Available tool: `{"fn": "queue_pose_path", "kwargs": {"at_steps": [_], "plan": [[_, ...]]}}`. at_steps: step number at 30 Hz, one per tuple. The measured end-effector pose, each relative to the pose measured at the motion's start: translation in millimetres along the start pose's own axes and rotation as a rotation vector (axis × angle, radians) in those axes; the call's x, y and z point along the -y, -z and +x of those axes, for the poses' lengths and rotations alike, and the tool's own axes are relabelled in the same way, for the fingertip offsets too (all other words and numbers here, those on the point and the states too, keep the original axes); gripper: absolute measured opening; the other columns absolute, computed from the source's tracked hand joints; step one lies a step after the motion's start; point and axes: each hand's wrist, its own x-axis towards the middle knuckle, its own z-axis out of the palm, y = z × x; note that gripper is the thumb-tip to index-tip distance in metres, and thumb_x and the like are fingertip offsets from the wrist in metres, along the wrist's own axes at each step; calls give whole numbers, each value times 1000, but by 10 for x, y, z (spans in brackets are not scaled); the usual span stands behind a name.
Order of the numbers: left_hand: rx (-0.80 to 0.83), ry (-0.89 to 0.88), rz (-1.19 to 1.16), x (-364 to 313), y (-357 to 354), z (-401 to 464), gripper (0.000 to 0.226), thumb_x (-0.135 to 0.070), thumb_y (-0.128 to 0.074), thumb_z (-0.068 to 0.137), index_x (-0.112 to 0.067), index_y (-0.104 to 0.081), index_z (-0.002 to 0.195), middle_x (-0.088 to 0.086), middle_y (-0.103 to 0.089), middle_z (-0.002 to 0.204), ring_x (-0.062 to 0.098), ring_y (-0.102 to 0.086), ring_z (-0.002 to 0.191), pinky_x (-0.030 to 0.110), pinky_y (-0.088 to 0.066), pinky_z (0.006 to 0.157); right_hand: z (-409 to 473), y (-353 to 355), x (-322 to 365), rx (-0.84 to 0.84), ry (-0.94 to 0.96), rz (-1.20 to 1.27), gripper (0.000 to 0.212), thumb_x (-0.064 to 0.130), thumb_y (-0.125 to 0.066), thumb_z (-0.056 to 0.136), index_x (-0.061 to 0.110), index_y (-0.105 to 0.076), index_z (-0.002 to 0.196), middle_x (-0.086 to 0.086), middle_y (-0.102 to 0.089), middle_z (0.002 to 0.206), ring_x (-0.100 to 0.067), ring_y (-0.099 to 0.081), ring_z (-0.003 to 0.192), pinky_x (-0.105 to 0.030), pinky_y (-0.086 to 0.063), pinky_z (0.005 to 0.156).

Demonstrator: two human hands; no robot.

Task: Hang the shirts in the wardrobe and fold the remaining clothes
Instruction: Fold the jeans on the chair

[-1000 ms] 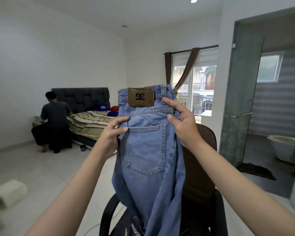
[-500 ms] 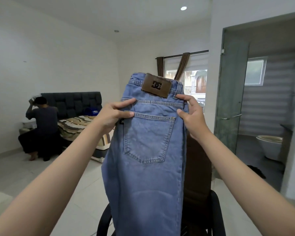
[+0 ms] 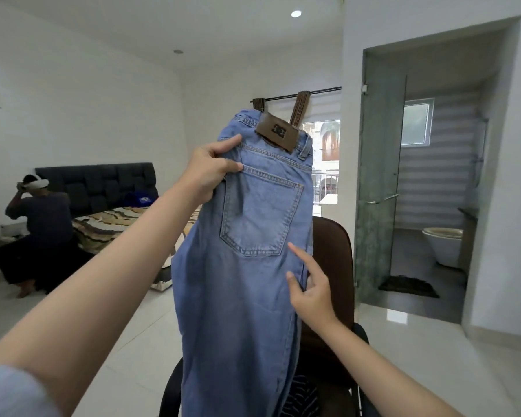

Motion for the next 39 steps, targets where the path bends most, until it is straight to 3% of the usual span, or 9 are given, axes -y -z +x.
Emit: {"fn": "queue_pose_path", "kwargs": {"at_steps": [6,10,15,18,20,25,31,35,39], "plan": [[-35,45,-36,-59,197,175,56,16,-59,76,-9,-59,125,6,-61,119,19,-58,112,28,-47,99,325,-30,361,41,-70,95,47,-10,-53,87,29,-65,111,16,-65,114,-4,-58,115,-19,-42,101],[50,147,-16,-108,408,275,50,9,-52,83,-14,-59,127,3,-60,119,17,-59,103,21,-53,82,574,-13,493,-59,-214,284,55,-16,-47,86,31,-68,104,14,-67,114,-8,-58,116,-30,-42,105],[358,546,96,207,684,171,46,-34,-45,94,-26,-42,140,-1,-54,134,19,-59,106,33,-51,84,920,-9,748,-228,-509,726,43,-12,-40,91,17,-66,108,-11,-66,114,-25,-65,99,-36,-52,92],[545,747,50,456,763,-75,60,-61,-36,88,-34,-32,142,20,-50,133,31,-67,78,29,-54,56,1124,-55,769,-296,-535,778,39,-11,-42,92,14,-62,115,-15,-67,102,-23,-65,82,-32,-55,79],[524,734,-179,606,764,-240,70,-68,-48,76,-42,-32,139,25,-52,129,31,-69,72,30,-54,53,1174,-92,735,-334,-562,768,40,-12,-43,91,11,-60,119,-13,-67,93,-20,-65,71,-28,-56,67],[311,538,-658,884,564,-611,62,-61,-44,80,-42,-37,139,10,-47,142,31,-56,115,41,-55,67,1186,-57,594,-445,-529,663,40,-10,-40,93,10,-58,123,-3,-64,94,-7,-65,69,-16,-53,60],[17,385,-886,957,210,-833,65,-4,-55,83,-29,-40,141,13,-47,132,30,-59,111,35,-57,75,1155,-48,495,-452,-505,541,37,-1,-49,93,21,-60,121,-6,-62,120,-18,-63,105,-31,-52,92],[-15,331,-1111,884,182,-856,60,-26,-82,64,-20,-60,120,17,-69,106,34,-66,98,48,-43,98,1089,-18,478,-430,-466,589,34,3,-64,86,27,-64,109,-9,-54,133,-25,-55,120,-43,-47,102],[142,379,-530,859,127,-954,75,-2,-72,73,-37,-41,132,-6,-60,109,22,-62,98,48,-46,93,1092,-19,514,-379,-466,709,43,-1,-72,78,25,-62,111,-14,-49,137,-29,-55,120,-45,-48,100]]}}
